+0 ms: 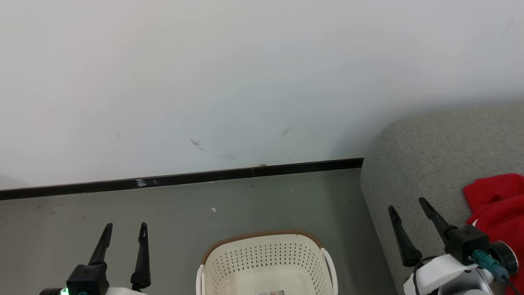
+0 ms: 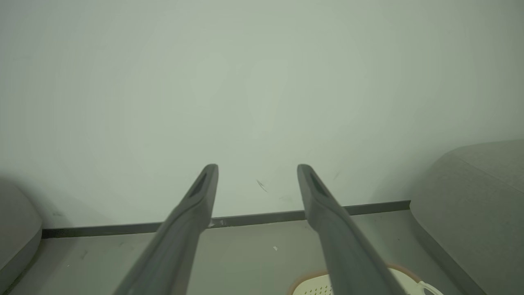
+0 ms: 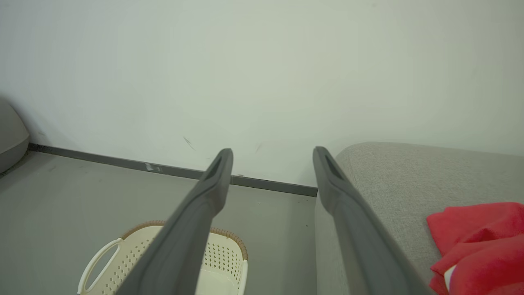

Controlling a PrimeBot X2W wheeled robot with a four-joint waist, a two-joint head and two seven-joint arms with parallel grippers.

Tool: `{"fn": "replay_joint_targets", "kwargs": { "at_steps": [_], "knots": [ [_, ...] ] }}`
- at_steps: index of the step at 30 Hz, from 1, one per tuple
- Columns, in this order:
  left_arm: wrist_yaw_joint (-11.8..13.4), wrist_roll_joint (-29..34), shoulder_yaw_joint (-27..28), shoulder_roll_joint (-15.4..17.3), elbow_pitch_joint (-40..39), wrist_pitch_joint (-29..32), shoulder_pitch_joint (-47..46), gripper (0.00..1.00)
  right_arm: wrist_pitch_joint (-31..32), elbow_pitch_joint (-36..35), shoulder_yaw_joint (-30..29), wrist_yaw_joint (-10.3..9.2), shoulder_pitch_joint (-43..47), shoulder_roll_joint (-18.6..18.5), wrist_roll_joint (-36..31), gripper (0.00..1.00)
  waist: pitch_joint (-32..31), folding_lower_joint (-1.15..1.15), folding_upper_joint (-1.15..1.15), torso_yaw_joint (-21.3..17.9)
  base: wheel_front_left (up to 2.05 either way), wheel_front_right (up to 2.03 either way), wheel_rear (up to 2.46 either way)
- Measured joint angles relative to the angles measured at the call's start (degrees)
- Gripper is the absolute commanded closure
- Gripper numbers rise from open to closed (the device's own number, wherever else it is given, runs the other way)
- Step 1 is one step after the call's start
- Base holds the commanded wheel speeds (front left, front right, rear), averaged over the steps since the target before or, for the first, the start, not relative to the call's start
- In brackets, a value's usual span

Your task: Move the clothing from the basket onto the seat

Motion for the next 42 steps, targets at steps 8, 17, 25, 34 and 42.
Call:
{"fn": "replay_joint_targets", "kwargs": {
  "at_steps": [8,17,25,34,42],
  "knots": [
    [-0.5,-0.4,0.1,0.0,0.4,0.0,0.0,0.00,-0.1,-0.8,0.5,0.00,0.8,0.4,-0.4,0.00,0.0,0.00,0.00,-0.6,0.00,0.00,0.00],
    [-1.0,-0.4,0.1,0.1,1.3,0.0,0.0,0.00,-0.5,-1.3,0.8,0.00,1.3,0.5,-0.4,0.00,-0.1,0.00,0.00,-1.1,0.00,0.00,0.00],
    [-1.1,-0.4,-0.6,-1.7,4.7,0.1,1.6,1.00,-0.4,1.9,1.6,0.01,4.0,1.3,-0.3,1.00,-0.2,0.00,0.00,-1.0,0.00,0.00,0.00],
    [-2.2,-5.1,0.7,-2.0,5.7,1.8,2.2,1.00,0.3,2.6,1.2,0.01,4.4,1.3,4.4,1.00,-0.1,0.00,0.00,-1.0,0.00,0.00,0.00],
    [-3.1,-11.8,1.8,-2.3,6.2,3.5,2.1,1.00,3.0,4.4,-1.1,0.01,2.4,1.3,11.4,1.00,0.1,0.02,0.00,-0.8,0.00,0.00,0.00]
  ]
}}
